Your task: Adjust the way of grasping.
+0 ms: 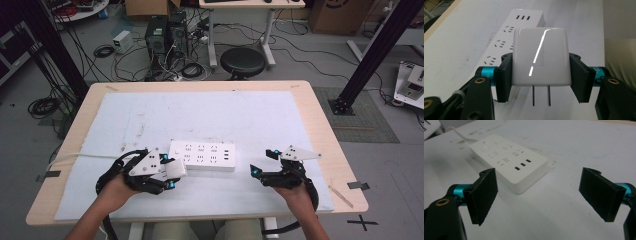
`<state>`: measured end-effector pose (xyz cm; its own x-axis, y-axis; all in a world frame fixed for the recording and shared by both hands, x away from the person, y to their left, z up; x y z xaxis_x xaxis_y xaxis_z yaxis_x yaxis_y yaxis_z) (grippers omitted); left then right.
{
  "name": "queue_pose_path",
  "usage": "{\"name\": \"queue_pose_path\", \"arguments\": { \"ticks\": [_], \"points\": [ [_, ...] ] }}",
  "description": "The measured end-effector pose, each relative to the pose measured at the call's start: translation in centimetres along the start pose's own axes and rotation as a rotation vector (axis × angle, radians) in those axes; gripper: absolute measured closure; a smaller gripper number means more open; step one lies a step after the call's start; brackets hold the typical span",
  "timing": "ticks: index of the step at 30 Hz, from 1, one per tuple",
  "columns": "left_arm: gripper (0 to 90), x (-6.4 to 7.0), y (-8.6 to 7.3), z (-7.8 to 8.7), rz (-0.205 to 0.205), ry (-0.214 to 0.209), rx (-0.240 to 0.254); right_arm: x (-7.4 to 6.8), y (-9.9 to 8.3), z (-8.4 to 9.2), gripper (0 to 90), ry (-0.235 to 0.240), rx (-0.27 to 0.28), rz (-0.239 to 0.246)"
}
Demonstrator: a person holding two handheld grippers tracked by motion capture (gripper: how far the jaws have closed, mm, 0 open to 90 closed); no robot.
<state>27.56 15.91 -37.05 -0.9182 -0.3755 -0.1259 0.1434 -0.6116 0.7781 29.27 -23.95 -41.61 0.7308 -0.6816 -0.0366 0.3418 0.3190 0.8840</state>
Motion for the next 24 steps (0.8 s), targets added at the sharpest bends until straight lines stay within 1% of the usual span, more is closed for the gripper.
{"name": "queue_pose_path", "arguments": {
  "ticks": [2,3,4,6,9,14,17,19,21,24],
  "points": [
    [42.5,0.2,0.1,-0.4,-0.009,-0.005,0.000,-0.3,0.0,-0.1,15.9,0.029,-0.005,-0.006],
    [42.5,0.3,0.2,-0.7,-0.020,-0.009,-0.004,-0.4,0.1,-0.2,15.9,0.044,-0.006,-0.009],
    [42.4,0.4,0.2,-0.9,-0.023,-0.010,-0.005,-0.7,0.1,-0.3,15.9,0.067,-0.016,-0.021],
    [42.5,0.6,0.4,-1.2,-0.034,-0.015,-0.004,-1.0,0.2,-0.3,15.9,0.085,-0.022,-0.036],
    [42.5,0.9,0.6,-1.8,-0.052,-0.023,-0.009,-1.4,0.3,-0.6,15.9,0.117,-0.029,-0.043],
    [42.5,1.2,0.9,-2.7,-0.073,-0.035,-0.018,-1.9,0.5,-1.0,15.9,0.160,-0.032,-0.067],
    [42.5,1.4,1.0,-3.2,-0.075,-0.040,-0.016,-2.2,0.5,-1.3,15.9,0.191,-0.046,-0.097],
    [42.5,1.5,1.0,-3.5,-0.084,-0.038,-0.024,-2.3,0.5,-1.5,15.9,0.193,-0.054,-0.091],
    [42.4,1.7,1.0,-3.9,-0.087,-0.041,-0.029,-2.5,0.5,-1.8,15.9,0.205,-0.060,-0.097],
    [42.5,1.9,1.0,-4.4,-0.102,-0.038,-0.031,-2.8,0.5,-2.2,15.9,0.229,-0.071,-0.116]
  ]
}}
Point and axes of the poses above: each handheld gripper's, and its own axes: z roughly backward along the jaws, y roughly out of its top, x roughly to its right, the point moved 1 cm from there along -z, roughly forward along the jaws, and after that the axes turned 7 degrees about z, right-handed, at the moved point
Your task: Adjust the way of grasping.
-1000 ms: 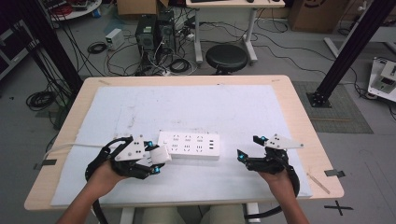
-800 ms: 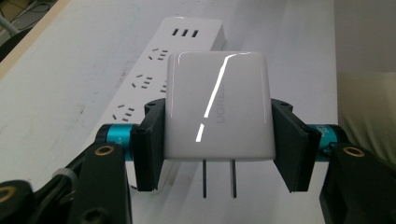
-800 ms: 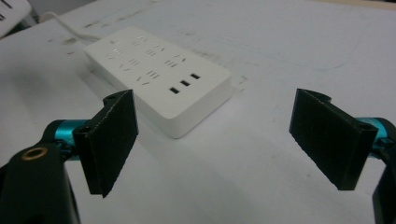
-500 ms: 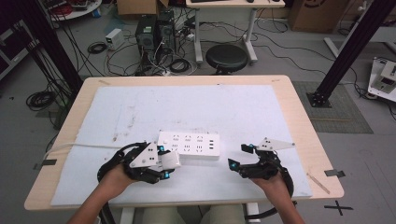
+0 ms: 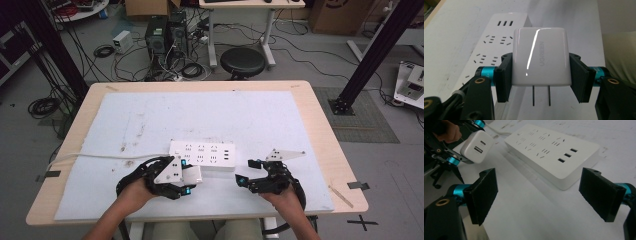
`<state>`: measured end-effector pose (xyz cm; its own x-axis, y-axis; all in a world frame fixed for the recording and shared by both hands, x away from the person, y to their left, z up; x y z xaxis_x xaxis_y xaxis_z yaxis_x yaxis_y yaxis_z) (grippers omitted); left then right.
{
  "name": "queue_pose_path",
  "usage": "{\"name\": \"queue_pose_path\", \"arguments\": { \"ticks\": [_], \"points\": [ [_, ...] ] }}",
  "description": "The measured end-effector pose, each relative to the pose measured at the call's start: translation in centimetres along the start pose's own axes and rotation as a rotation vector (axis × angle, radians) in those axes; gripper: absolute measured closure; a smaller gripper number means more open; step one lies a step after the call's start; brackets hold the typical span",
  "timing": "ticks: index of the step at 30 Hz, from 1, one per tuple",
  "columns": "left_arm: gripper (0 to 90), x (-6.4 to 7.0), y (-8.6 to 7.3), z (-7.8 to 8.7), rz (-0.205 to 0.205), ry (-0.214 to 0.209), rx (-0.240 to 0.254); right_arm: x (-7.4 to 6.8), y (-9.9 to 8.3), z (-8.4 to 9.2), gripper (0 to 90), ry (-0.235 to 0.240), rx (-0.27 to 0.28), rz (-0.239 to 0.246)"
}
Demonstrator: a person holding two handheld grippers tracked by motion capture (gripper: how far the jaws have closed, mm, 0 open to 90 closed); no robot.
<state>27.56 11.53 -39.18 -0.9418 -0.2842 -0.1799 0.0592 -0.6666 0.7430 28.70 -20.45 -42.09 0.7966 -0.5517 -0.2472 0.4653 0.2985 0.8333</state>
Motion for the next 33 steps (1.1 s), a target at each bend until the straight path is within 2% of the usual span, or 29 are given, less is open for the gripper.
{"name": "queue_pose_path", "arguments": {
  "ticks": [4,11,14,24,27,28,33],
  "points": [
    [42.5,0.3,0.2,-0.5,-0.024,0.003,-0.006,-0.4,0.1,-0.8,15.9,0.039,-0.012,-0.012],
    [42.5,0.8,0.6,-0.9,-0.059,0.017,0.008,-1.0,0.6,-1.9,15.9,0.125,-0.034,-0.076],
    [42.4,1.0,0.7,-1.2,-0.074,0.019,0.012,-1.1,0.8,-2.2,15.9,0.143,-0.040,-0.086],
    [42.5,1.4,0.9,-1.8,-0.111,0.022,0.008,-1.5,1.3,-3.5,17.0,0.254,-0.059,-0.182],
    [42.5,1.6,1.0,-1.9,-0.118,0.025,0.016,-1.5,1.4,-3.6,17.0,0.270,-0.068,-0.209],
    [42.4,1.7,1.0,-2.0,-0.115,0.021,0.017,-1.5,1.5,-3.8,17.1,0.291,-0.065,-0.225],
    [42.5,1.8,1.1,-2.2,-0.127,0.022,0.024,-1.5,1.6,-4.0,17.3,0.310,-0.066,-0.237]
  ]
}}
Point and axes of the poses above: each handheld gripper's, and its own axes: z roughly backward along the jaws, y roughly out of its top, x roughly to its right, the point moved 1 cm from there along -z, roughly forward along the jaws, and after that the axes turned 7 degrees about z, right-handed, at the moved point
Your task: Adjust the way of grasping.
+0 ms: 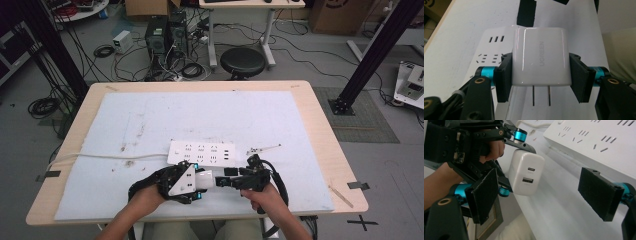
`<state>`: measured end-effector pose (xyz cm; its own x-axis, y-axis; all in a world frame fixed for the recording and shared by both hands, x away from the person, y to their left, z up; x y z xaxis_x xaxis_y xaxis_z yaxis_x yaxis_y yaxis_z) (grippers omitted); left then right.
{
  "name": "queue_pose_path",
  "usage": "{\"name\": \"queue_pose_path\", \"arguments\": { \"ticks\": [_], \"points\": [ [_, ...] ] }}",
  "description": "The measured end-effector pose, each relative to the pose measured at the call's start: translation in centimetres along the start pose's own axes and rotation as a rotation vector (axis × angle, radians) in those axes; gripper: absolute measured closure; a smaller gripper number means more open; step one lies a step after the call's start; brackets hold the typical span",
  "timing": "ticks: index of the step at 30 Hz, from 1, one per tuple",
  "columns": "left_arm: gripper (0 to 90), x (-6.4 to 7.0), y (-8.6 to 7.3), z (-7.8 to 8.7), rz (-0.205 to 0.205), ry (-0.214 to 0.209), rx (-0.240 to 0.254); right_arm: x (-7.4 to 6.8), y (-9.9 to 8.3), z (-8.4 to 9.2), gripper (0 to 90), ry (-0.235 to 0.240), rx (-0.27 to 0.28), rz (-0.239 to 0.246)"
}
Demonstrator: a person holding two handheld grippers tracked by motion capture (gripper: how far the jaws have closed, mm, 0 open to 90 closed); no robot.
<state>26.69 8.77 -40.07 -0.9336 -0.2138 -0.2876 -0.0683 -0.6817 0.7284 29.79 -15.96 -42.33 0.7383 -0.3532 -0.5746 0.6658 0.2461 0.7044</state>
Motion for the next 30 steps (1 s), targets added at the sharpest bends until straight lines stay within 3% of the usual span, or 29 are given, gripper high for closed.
{"name": "queue_pose_path", "arguments": {
  "ticks": [12,15,18,24,30],
  "points": [
    [42.5,0.2,0.2,-0.3,-0.011,0.005,0.015,-0.3,0.4,-1.4,17.4,0.025,-0.038,-0.030],
    [42.5,0.3,0.3,-0.4,-0.018,0.004,0.020,-0.2,0.6,-2.1,21.0,0.062,-0.046,-0.073],
    [42.5,0.4,0.3,-0.5,-0.016,0.002,0.026,-0.2,0.7,-2.3,23.9,0.069,-0.051,-0.081],
    [42.5,0.4,0.3,-0.4,-0.017,0.001,0.029,-0.1,0.8,-2.5,26.5,0.059,-0.060,-0.081],
    [42.4,0.4,0.4,-0.4,-0.018,0.002,0.032,-0.1,0.8,-2.6,36.3,0.072,-0.064,-0.082]
  ]
}}
Point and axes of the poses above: each handheld gripper's, and its own axes: z roughly backward along the jaws, y roughly out of its top, x roughly to its right, the point moved 1 cm from there along -z, roughly forward along the jaws, and after that the axes turned 7 degrees about z, right-handed, at the moved point
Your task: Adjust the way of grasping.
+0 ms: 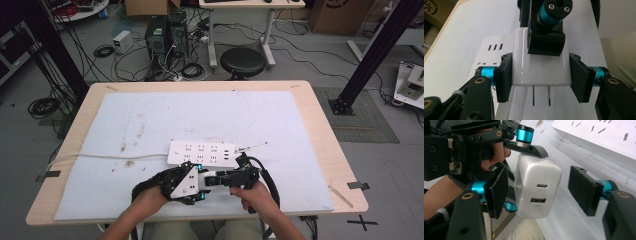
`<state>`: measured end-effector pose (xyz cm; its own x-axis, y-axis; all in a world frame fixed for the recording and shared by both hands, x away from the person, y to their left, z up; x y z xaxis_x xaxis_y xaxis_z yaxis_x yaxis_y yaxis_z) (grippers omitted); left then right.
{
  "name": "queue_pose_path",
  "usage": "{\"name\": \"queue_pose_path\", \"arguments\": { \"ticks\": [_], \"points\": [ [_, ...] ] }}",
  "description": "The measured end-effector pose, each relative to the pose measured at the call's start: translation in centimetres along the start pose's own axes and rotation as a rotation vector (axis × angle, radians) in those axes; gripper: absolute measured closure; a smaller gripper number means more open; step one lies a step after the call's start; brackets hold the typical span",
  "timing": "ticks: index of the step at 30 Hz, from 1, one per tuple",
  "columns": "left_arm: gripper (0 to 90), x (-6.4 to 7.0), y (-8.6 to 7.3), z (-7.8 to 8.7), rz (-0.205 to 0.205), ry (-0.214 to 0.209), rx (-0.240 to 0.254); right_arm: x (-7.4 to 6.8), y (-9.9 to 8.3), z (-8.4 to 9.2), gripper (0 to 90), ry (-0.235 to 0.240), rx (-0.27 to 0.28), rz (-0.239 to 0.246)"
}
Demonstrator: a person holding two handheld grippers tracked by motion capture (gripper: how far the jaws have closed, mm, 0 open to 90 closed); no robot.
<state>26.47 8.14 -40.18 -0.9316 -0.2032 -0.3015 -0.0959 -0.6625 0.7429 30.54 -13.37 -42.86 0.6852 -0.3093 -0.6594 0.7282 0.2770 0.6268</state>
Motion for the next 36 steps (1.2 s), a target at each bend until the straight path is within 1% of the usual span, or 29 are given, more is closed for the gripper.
{"name": "queue_pose_path", "arguments": {
  "ticks": [1,2,4,5,6,8,9,11,12,13,14,15,16,17,18,19,20,22,23,24,25,26,28,29,30,31,33,34,36],
  "points": [
    [42.5,0.0,0.0,0.0,-0.001,0.000,0.000,0.0,0.0,0.0,37.8,0.003,0.004,0.000],
    [42.5,0.0,0.0,0.0,-0.001,0.001,0.004,0.1,0.1,0.0,41.8,0.018,0.003,-0.006],
    [42.4,0.0,0.0,0.0,0.002,-0.001,0.005,0.1,0.1,0.0,43.2,0.025,0.001,-0.003],
    [42.5,0.0,0.0,0.0,0.000,-0.001,0.005,0.1,0.1,-0.1,47.3,0.037,-0.004,-0.005],
    [42.5,0.0,0.0,0.0,-0.003,0.000,0.006,0.1,0.1,-0.1,47.3,0.037,-0.004,-0.005],
    [42.4,0.0,0.1,0.0,-0.003,0.001,0.009,0.2,0.1,-0.1,52.6,0.049,-0.006,-0.004],
    [42.5,0.0,0.1,0.0,0.000,0.000,0.010,0.2,0.1,-0.1,55.5,0.063,-0.008,-0.017],
    [42.5,0.0,0.1,0.0,-0.001,0.001,0.010,0.2,0.1,-0.1,57.5,0.072,-0.010,-0.041],
    [42.4,0.0,0.1,0.0,-0.003,0.006,0.010,0.3,0.2,0.0,60.4,0.079,-0.009,-0.050],
    [42.4,0.0,0.1,0.0,-0.006,0.009,0.011,0.3,0.2,0.1,60.9,0.089,-0.012,-0.070],
    [42.3,0.0,0.2,0.0,-0.006,0.014,0.006,0.4,0.2,0.1,61.5,0.092,-0.003,-0.067],
    [42.3,0.0,0.2,-0.1,0.003,0.010,0.005,0.4,0.3,0.2,62.0,0.087,-0.011,-0.083],
    [42.1,-0.1,0.2,-0.2,0.016,0.003,0.002,0.4,0.3,0.2,62.3,0.082,-0.015,-0.086],
    [41.4,-0.2,0.1,-0.2,0.032,-0.009,0.003,0.4,0.3,0.2,63.0,0.073,-0.014,-0.067],
    [32.9,-0.5,0.0,-0.1,0.064,-0.016,0.005,0.1,0.4,0.5,63.4,0.014,-0.028,-0.030],
    [32.9,-0.6,-0.1,0.0,0.100,-0.015,0.012,0.1,0.4,0.5,63.4,0.014,-0.028,-0.030],
    [29.3,-0.9,-0.4,0.2,0.132,-0.024,0.018,0.1,0.3,0.8,63.5,0.001,-0.025,-0.022],
    [28.7,-1.2,-1.0,0.7,0.185,-0.036,0.032,0.0,0.4,1.3,63.6,-0.027,-0.016,0.009],
    [27.1,-1.4,-1.4,0.9,0.211,-0.037,0.038,-0.3,0.5,1.8,63.6,-0.066,-0.017,0.060],
    [27.1,-1.6,-1.7,1.1,0.238,-0.040,0.047,-0.3,0.5,1.8,63.6,-0.066,-0.017,0.060],
    [26.4,-1.8,-2.1,1.4,0.263,-0.041,0.056,-0.6,0.6,2.2,63.6,-0.119,-0.024,0.122],
    [26.4,-1.9,-2.4,1.7,0.287,-0.038,0.070,-0.6,0.6,2.2,63.6,-0.119,-0.024,0.122],
    [26.3,-2.1,-3.0,2.4,0.325,-0.033,0.103,-1.0,0.8,2.6,63.6,-0.164,-0.030,0.178],
    [26.4,-2.2,-3.2,2.8,0.346,-0.025,0.121,-1.2,0.9,2.8,63.6,-0.176,-0.033,0.197],
    [26.3,-2.2,-3.2,2.8,0.346,-0.025,0.121,-1.2,0.9,2.8,63.6,-0.176,-0.033,0.197],
    [26.3,-2.7,-3.9,3.8,0.410,-0.003,0.179,-1.7,1.1,3.3,63.6,-0.224,-0.034,0.275],
    [25.9,-3.0,-4.4,4.4,0.442,0.013,0.203,-1.9,1.2,3.5,63.6,-0.263,-0.050,0.327],
    [25.9,-3.2,-4.6,4.7,0.461,0.022,0.217,-2.0,1.2,3.6,63.6,-0.277,-0.061,0.344],
    [25.9,-3.5,-5.1,5.4,0.483,0.045,0.228,-2.2,1.4,3.9,63.6,-0.304,-0.086,0.386]
  ]
}}
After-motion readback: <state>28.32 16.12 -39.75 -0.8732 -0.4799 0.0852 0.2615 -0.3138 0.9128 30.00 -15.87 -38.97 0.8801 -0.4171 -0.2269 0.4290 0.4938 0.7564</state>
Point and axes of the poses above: each handheld gripper's, and its own axes: z roughly backward along the jaws, y roughly out of its top, x roughly to its right, the point moved 1 cm from there along -z, roughly forward along the jaws, and after that the axes turned 7 degrees about z, right-handed, at the moved point
